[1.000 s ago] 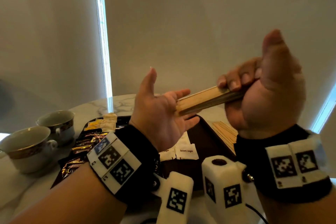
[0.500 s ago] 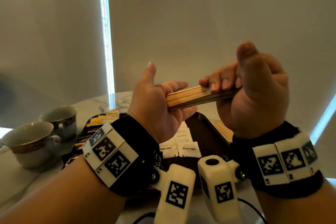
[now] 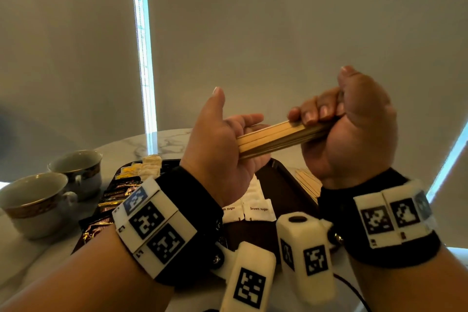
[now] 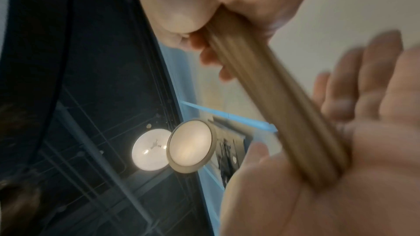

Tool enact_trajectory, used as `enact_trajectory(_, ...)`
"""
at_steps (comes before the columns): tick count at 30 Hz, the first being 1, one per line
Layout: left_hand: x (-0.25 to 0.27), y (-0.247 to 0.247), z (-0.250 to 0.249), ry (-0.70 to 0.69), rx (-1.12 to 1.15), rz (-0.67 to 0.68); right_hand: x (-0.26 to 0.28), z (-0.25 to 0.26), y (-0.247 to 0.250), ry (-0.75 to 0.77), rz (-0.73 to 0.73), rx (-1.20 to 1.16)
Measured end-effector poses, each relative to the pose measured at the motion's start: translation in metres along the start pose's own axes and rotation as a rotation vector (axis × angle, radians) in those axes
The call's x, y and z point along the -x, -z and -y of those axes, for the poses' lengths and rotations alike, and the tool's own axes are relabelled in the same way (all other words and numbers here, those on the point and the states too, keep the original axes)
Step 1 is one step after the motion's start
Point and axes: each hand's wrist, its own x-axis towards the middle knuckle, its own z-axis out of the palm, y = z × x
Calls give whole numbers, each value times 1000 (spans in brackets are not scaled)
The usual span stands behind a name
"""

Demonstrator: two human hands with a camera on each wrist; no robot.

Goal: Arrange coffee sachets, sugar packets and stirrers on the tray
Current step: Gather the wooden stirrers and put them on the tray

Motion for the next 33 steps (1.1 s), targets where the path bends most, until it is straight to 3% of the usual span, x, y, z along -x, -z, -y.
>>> enact_trajectory(6, -1, 2, -1, -15, -151, 28, -3, 0, 4, -20, -3, -33)
enact_trajectory(10, 3, 11, -9, 15, -521, 203, -5, 1, 8, -95, -45, -7)
enact_trajectory(17, 5, 14, -12, 3, -982, 398, 6, -11, 2, -168, 86, 104)
enact_trajectory(22, 5, 13, -3, -70, -1155, 408, 11, -14, -2, -216, 129, 129)
enact_trajectory(25, 4, 13, 0, -98, -1149, 381, 6, -12, 2, -255, 174, 60)
enact_trajectory(28, 2, 16, 1, -94, -982, 323, 1, -12, 12, -324, 179, 66)
enact_trajectory(31, -2, 21, -6, -148, -682, 142, -3, -23, 19, -485, 124, 195)
enact_trajectory(33, -3, 24, -12, -172, -542, 20, 0, -32, 19, -590, 168, 314)
